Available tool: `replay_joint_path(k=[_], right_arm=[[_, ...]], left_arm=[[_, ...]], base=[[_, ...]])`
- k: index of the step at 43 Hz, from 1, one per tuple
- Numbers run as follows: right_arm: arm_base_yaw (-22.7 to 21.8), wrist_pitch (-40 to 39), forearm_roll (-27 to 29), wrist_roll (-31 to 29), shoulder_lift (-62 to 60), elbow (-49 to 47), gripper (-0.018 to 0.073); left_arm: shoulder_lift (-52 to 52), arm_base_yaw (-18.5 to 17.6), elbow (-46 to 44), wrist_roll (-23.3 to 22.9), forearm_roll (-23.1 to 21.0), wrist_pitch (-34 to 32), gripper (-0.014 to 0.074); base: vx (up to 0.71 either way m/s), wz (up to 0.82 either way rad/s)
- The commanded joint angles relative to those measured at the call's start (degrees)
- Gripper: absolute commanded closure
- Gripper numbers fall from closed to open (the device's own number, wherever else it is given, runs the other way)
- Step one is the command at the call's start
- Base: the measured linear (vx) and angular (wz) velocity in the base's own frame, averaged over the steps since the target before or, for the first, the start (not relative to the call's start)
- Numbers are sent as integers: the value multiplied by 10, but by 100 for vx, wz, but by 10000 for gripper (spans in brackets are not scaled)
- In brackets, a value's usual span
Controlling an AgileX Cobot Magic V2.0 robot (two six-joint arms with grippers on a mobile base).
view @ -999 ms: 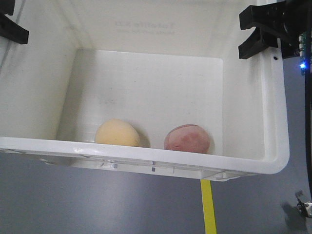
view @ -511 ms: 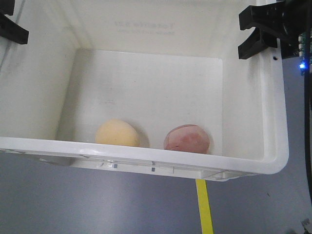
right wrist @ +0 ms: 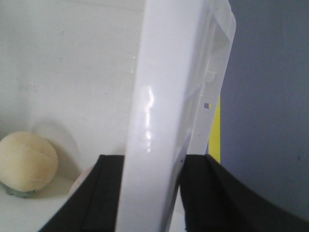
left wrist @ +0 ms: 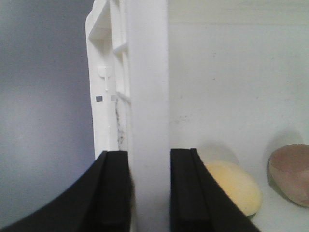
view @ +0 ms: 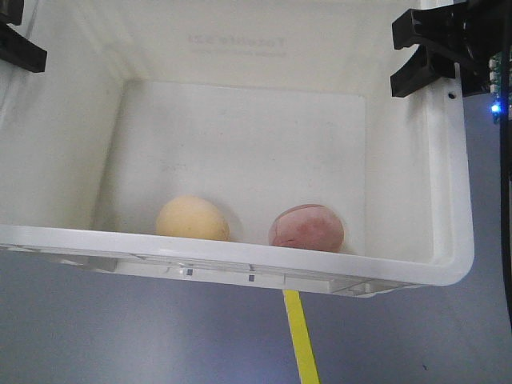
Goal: Place moving items into box and shelve
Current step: 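Keep the tote level in both grippers while driving across the floor, then hold the tote steady with both grippers while approaching the blue-bin shelf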
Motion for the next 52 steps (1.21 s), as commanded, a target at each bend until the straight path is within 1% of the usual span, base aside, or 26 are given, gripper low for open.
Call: replay_joint_path(k=[1,35,52], right_arm=[[3,-37,75,-15,-25,-27,559],[3,-36,75,-15,-25,-27,559],[3,-36,75,-15,-25,-27,559]], left_arm=[[-24,-6,-24,-1,-85,-39,597],[-24,-6,-24,-1,-85,-39,597],[-24,-6,-24,-1,-85,-39,597]], base=[[43,-34],[41,-35],[38,-45]])
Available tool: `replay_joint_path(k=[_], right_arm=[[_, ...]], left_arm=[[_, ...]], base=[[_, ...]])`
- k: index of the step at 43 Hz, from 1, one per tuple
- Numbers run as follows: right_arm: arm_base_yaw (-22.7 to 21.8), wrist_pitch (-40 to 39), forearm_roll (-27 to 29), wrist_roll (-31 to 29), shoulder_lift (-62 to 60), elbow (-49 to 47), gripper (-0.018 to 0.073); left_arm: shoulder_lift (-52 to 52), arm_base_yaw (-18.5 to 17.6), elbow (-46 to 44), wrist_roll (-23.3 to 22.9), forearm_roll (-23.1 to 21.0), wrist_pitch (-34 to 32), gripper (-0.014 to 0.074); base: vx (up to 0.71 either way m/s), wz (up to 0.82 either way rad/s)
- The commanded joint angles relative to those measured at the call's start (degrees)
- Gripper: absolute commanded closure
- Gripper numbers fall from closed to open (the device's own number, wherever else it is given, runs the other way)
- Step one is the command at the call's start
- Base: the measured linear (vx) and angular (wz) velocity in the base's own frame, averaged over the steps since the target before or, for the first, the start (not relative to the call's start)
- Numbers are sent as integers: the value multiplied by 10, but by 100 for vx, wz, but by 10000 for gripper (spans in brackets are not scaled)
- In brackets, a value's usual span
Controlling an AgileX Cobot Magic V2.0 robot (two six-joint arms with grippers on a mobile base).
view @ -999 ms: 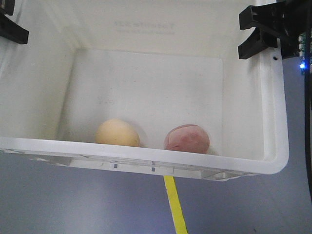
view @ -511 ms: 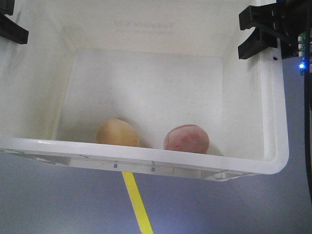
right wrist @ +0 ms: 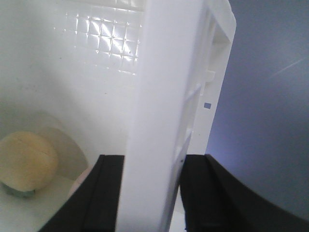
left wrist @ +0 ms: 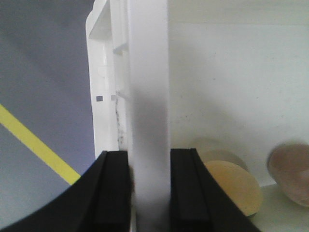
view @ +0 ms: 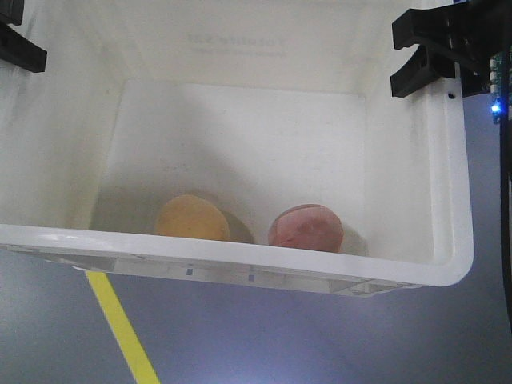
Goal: Place moving items into box and shelve
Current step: 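Hold the tote steady with both grippers while approaching the blue-bin shelf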
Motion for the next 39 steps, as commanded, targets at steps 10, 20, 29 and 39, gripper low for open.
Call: replay_joint_path(k=[10,20,29,39], right_arm=[[3,-36,75,-15,-25,-27,559],[3,-36,75,-15,-25,-27,559],[3,-36,75,-15,-25,-27,559],[3,-37,75,-15,-25,-27,559]], left_arm=[[-24,-6,-24,-1,-85,-39,597],[-24,-6,-24,-1,-85,-40,597],[-24,-6,-24,-1,-85,-39,597],[-24,-6,-24,-1,-85,-39,597]], base=[[36,-53],[35,-50],[34,-43],[34,-36]])
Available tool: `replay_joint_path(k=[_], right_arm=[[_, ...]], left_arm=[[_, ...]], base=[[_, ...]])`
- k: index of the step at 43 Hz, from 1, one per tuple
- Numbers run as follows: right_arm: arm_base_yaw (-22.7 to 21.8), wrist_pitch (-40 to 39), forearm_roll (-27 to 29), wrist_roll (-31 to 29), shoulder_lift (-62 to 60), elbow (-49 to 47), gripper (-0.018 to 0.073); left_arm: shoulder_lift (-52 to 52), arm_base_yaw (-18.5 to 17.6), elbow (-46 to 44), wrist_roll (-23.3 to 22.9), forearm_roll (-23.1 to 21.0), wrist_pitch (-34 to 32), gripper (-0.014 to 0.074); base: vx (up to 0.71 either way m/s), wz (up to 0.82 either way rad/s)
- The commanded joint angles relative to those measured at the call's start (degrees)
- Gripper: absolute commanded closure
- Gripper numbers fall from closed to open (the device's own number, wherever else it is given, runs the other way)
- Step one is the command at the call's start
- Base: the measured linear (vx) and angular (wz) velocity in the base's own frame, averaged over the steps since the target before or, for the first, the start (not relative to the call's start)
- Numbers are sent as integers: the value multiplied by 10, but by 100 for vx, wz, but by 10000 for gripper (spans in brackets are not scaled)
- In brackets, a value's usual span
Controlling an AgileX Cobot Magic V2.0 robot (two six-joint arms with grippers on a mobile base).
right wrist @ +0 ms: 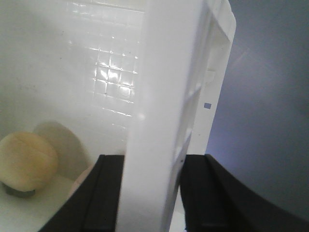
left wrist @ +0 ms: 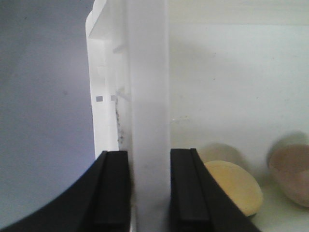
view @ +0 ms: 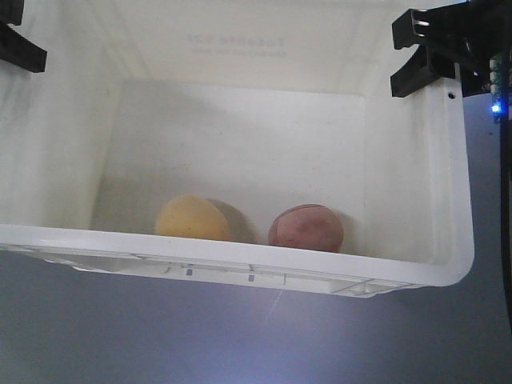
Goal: Place moving items into box and shelve
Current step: 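Hold the tote steady with both grippers while approaching the blue-bin shelf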
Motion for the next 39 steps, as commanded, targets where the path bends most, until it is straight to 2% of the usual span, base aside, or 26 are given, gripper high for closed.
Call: replay_joint_path(k=[1,39], right_arm=[[3,-37,75,-15,-25,-27,559],[3,-36,75,-15,-25,-27,559]], left_arm=[[-24,-6,-24,-1,-86,-39,597],[-24,-6,-24,-1,-85,-39,597]], base=[[34,-34],[33,-40]])
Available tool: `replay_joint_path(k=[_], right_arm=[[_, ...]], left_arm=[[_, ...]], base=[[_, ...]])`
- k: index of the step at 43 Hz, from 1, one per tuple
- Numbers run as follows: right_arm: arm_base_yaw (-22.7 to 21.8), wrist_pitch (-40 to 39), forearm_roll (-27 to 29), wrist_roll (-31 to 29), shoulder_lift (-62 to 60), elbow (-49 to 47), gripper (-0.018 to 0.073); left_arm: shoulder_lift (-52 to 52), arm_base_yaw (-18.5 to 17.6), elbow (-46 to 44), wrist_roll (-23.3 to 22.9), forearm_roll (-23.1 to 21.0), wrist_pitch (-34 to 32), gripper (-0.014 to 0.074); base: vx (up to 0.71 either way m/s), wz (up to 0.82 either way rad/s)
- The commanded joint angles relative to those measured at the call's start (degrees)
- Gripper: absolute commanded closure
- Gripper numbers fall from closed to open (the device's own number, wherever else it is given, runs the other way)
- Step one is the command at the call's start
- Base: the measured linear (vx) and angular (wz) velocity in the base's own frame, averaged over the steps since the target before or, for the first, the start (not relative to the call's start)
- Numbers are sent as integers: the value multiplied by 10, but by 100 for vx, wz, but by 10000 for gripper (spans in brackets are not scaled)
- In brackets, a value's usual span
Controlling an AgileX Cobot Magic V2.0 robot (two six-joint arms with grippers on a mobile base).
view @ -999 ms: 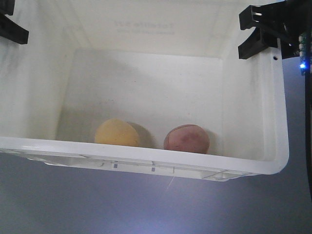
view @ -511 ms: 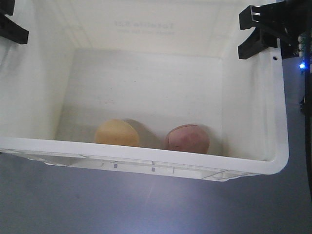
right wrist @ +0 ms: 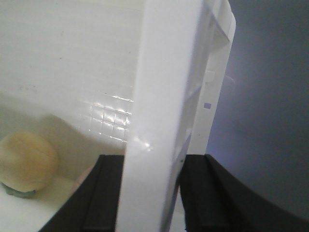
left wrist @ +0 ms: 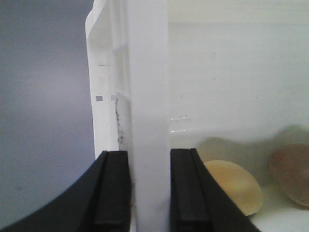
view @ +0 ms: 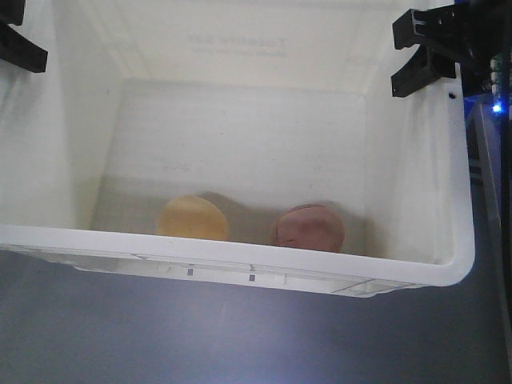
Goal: Place moving items into box and shelve
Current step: 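Hold the tote steady with both grippers while approaching the blue-bin shelf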
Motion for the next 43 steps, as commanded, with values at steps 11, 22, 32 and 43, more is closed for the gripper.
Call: replay_joint_path(k=[11,22,32,43], right_arm=[[3,-36,75,-15,-25,-27,559],[3,-36,75,-15,-25,-27,559],[3,-36,75,-15,-25,-27,559],[3,-36,75,-15,-25,-27,559]], left_arm=[[-24,-6,-24,-1,-85,-39,597],[-24,-6,-24,-1,-85,-39,597],[-24,-6,-24,-1,-85,-39,597],[-24,-6,-24,-1,-85,-39,597]], base=[[32,-30],[34,-18],[35,-15],[37,-13]])
